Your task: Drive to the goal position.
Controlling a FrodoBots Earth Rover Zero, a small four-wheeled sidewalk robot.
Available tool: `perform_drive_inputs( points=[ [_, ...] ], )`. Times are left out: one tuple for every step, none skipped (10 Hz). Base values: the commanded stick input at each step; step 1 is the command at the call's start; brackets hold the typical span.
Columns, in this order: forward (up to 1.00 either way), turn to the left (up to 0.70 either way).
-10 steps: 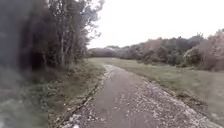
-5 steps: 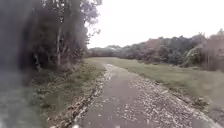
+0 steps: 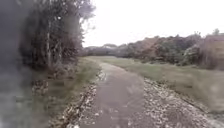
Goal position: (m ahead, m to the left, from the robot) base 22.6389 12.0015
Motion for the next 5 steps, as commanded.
perform_drive_inputs(
  points=[
    [0.85,0.0],
    [0.85,0.0],
    [0.85,0.0],
    [0.85,0.0],
    [0.85,0.0]
  ],
)
